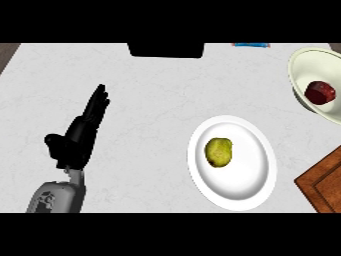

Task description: Pick the cupcake from the plate and place it in the bowl

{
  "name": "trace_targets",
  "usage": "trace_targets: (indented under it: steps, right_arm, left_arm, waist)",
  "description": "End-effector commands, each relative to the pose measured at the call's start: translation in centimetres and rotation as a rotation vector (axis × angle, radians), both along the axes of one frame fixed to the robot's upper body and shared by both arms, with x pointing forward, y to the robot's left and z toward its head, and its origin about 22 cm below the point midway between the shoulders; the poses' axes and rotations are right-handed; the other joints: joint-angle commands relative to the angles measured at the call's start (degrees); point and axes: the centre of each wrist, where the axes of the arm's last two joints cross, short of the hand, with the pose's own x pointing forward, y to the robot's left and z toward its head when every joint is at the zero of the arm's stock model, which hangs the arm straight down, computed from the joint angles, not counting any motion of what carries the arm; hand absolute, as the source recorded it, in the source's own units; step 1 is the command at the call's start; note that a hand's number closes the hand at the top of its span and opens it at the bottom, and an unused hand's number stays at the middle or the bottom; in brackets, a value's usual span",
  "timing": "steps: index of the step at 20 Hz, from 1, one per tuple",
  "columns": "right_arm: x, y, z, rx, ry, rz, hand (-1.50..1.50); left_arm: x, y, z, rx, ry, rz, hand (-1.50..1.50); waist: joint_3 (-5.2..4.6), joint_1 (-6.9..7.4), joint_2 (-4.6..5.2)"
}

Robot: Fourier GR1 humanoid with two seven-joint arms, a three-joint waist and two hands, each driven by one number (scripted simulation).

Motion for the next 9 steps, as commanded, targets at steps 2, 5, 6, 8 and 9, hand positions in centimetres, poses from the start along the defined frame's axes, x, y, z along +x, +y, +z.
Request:
trace_targets:
  steps: [2,5,6,8,9]
  right_arm:
    - [-2.2,-2.0,-0.6,0.112,-0.026,0.167,-1.5]
    - [-2.3,-1.9,-1.2,0.098,-0.011,0.174,-1.5]
    - [-3.7,-3.2,-1.1,0.105,-0.015,0.183,-1.5]
    - [-3.4,-2.8,-1.1,0.091,-0.007,0.186,-1.5]
    - [-3.6,-2.8,-1.8,0.095,-0.007,0.192,-1.5]
  left_arm:
    - [-0.2,-0.2,0.2,-0.004,-0.007,0.005,0.0]
    - [0.1,0.5,0.5,-0.007,-0.005,-0.002,0.0]
    - [-0.9,0.8,-0.5,0.005,0.023,0.012,0.0]
    - [-0.1,-0.2,0.7,-0.012,-0.003,0.0,0.0]
    - [0.7,1.0,0.9,-0.012,-0.002,0.018,0.0]
  waist:
    - [0.14,-0.04,0.04]
    - [0.18,0.25,0.19]
    - [0.13,-0.54,-0.27]
    - [0.17,-0.34,-0.09]
    - [0.2,-0.6,0.17]
